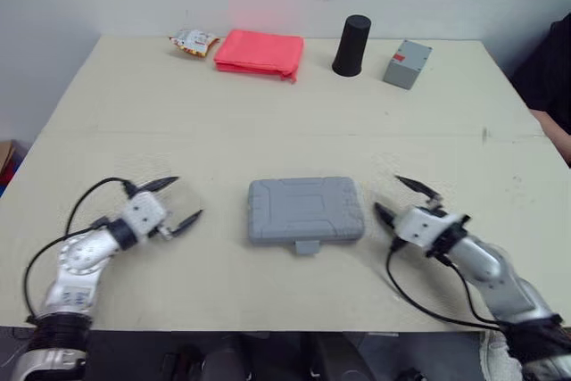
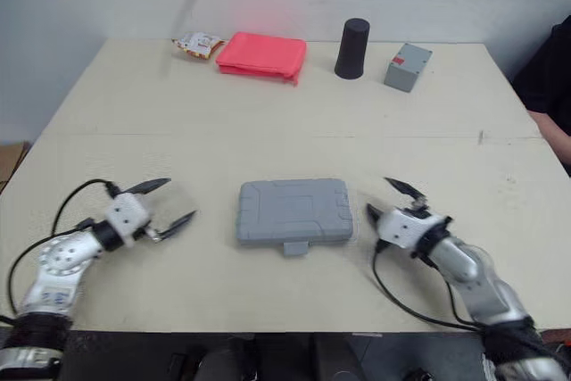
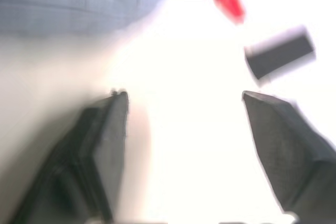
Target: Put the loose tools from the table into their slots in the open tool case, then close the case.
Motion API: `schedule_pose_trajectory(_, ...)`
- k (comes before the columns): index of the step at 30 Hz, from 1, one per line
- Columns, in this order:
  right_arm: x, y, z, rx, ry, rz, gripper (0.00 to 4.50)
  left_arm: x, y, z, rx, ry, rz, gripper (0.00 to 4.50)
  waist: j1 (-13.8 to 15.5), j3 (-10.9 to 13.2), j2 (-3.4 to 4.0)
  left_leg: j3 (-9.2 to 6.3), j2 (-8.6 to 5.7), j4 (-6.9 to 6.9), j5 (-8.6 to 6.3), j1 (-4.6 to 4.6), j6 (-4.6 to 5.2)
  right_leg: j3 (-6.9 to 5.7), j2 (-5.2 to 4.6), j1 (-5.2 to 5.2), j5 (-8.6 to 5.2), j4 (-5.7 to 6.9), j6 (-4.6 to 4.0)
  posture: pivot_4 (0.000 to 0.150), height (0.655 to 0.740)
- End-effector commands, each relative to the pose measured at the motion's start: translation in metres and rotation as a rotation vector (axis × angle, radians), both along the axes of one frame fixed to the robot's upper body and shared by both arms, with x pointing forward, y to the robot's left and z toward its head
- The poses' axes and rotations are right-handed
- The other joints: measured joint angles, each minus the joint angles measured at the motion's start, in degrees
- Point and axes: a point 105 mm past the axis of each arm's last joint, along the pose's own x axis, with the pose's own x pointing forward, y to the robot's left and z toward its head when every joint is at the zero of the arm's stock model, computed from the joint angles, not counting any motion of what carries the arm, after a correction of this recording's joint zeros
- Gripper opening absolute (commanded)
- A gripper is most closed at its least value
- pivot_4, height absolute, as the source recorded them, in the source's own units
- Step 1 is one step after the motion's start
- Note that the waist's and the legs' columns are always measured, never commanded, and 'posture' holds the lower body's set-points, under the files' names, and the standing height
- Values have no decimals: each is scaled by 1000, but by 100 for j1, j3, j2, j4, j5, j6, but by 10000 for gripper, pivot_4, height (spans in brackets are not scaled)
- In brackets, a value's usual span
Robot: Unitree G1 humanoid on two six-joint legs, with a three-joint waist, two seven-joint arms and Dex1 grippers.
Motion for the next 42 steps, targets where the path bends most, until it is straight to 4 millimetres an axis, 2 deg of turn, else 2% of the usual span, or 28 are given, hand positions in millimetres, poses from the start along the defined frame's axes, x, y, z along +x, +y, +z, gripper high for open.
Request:
schedule_pose_trajectory(1,-22,-15,3,32,82,9,34608,4,8,11,-62,26,8,42508,5,0,0,0,-1,-3,0,1,-1,-1,1,2,0,-2,0,1500,7400)
schedule_pose_trajectory(3,-33,-17,0,105,165,16,34608,16,-3,22,-121,10,-12,42508,24,4,-7,-11,0,-3,0,11,-1,-9,3,24,1,-17,1,1500,7400)
schedule_pose_trajectory(5,-45,-7,3,235,279,61,34608,27,-23,32,-166,6,-60,42508,53,11,-19,-27,-2,-3,-3,25,5,-25,3,58,9,-34,5,1500,7400)
schedule_pose_trajectory(6,-51,0,4,286,338,92,32283,32,-31,36,-173,7,-78,39956,65,11,-20,-29,-1,-5,-4,27,8,-31,1,68,21,-47,8,1500,7400)
schedule_pose_trajectory(7,-59,10,5,340,416,135,29455,37,-42,38,-180,18,-104,37133,82,11,-20,-29,-2,-4,-6,27,13,-32,0,69,26,-49,10,1500,7400)
schedule_pose_trajectory(10,-77,38,4,386,595,236,17297,57,-76,39,-187,80,-186,25849,104,11,-21,-25,-6,2,-11,26,22,-27,-2,71,31,-52,17,1500,7400)
schedule_pose_trajectory(14,-79,65,0,355,673,302,65,85,-111,36,-173,133,-238,9407,158,13,-28,-25,-2,8,-11,25,19,-27,5,67,32,-55,17,1500,7400)
schedule_pose_trajectory(16,-70,71,-3,344,670,301,0,94,-129,35,-151,131,-291,303,165,16,-33,-25,-4,14,-10,22,19,-28,7,64,32,-56,17,1500,7400)
schedule_pose_trajectory(19,-62,73,-9,305,685,299,0,95,-138,26,-131,179,-352,303,158,16,-33,-16,-5,24,-11,7,20,-23,6,52,31,-62,17,1500,7400)
schedule_pose_trajectory(23,-41,74,-6,292,644,277,0,87,-144,19,-70,211,-457,303,161,17,-34,-1,5,20,-17,-9,16,-18,14,24,29,-67,18,1500,7400)
schedule_pose_trajectory(30,-1,74,4,308,551,249,0,70,-135,12,-127,251,-515,303,138,22,-35,13,12,64,-16,-24,16,1,20,-1,30,-21,16,1500,7400)
schedule_pose_trajectory(37,55,77,17,391,423,167,0,36,-129,9,-193,223,-491,303,17,25,-30,28,20,78,-16,-25,16,17,20,-21,28,25,15,1500,7400)
schedule_pose_trajectory(39,61,75,20,425,404,157,0,27,-127,8,-217,229,-476,303,17,25,-30,28,22,81,-16,-27,16,18,20,-23,27,29,15,1500,7400)
schedule_pose_trajectory(42,59,69,23,440,378,163,0,20,-117,4,-230,222,-419,303,20,25,-29,27,20,84,-17,-27,17,17,16,-21,27,28,15,1500,7400)
